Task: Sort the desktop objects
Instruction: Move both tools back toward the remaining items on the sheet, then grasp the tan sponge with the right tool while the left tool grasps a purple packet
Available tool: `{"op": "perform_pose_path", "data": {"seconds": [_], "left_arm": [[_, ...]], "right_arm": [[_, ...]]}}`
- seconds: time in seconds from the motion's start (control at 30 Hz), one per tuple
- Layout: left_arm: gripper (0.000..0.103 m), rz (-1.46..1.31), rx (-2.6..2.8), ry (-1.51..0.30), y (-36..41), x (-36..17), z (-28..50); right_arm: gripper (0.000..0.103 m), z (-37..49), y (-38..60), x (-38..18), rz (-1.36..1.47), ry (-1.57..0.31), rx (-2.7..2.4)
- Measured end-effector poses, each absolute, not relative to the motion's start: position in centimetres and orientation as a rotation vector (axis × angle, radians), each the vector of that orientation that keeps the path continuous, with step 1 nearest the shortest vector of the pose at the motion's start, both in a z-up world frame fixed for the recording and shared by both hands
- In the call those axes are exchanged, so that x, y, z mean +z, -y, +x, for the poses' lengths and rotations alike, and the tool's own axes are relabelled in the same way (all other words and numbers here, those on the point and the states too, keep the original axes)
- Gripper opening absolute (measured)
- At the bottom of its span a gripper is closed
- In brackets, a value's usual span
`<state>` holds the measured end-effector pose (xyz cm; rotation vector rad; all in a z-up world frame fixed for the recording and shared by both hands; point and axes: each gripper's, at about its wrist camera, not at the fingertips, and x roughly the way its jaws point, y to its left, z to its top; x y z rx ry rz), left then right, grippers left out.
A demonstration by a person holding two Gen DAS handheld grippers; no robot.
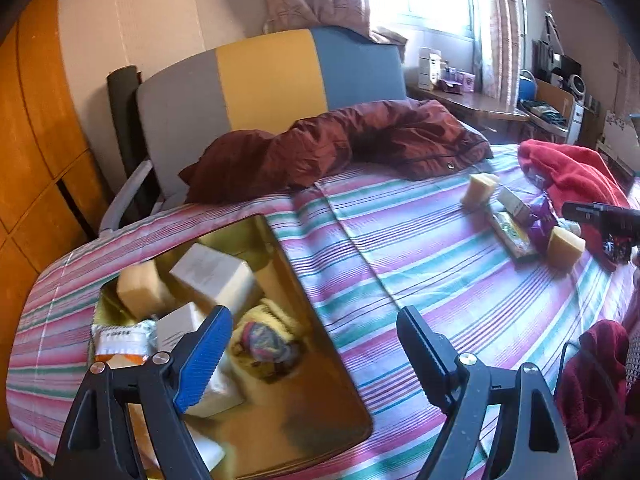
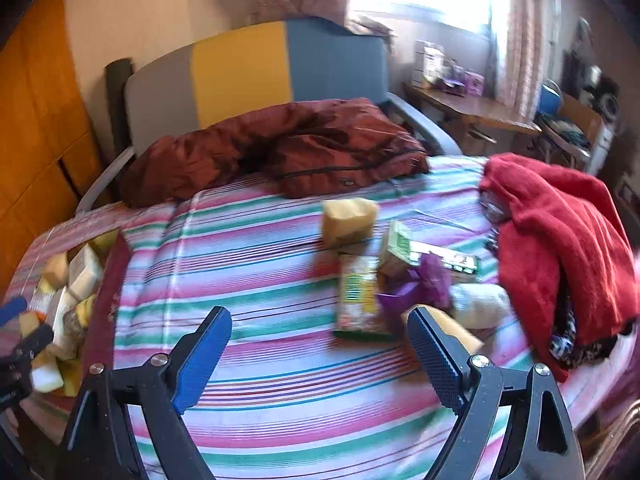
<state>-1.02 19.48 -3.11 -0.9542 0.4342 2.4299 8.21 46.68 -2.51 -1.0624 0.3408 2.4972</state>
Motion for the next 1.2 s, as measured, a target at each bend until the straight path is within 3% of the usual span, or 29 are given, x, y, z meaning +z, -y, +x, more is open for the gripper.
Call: {"op": "perform_pose_path", "data": {"seconds": [0.37,0.63,0.97,1.0,1.03,1.07,1.2], "left_arm": [[0.085,-0.968,2.279,-0.399,-23.8,-3.7,-1.1],[0.085,-1.043,2.183,-0.396,-27.2,-5.4,-1.8],[0.085,-1.121,2.093,-0.395,-30.1,-7.3,-3.1],[0.085,-1.128,2.085,-0.392,-30.3,-7.4,-3.3],[0.085,-1.134,2.077,-0.390,-30.7,-7.5,-3.4],[0.085,-1.143,2.064,-0.386,-31.3,-7.8,-3.5],[0.083,-1.172,2.004,-0.372,-33.4,-8.6,-3.9]], "right_arm": [[0.090,14.2,-57.3,-3.1,-0.937,-0.652,2.232],[0.082,14.2,-59.7,-5.5,-1.008,-0.761,2.222],[0.089,9.4,-57.5,-9.1,-1.238,-0.517,2.295],[0.083,9.1,-57.5,-9.6,-1.258,-0.499,2.287],[0.064,8.8,-57.4,-10.0,-1.282,-0.471,2.282],[0.053,8.7,-57.4,-10.2,-1.292,-0.460,2.281],[0.045,9.0,-57.2,-10.0,-1.288,-0.423,2.304]]}}
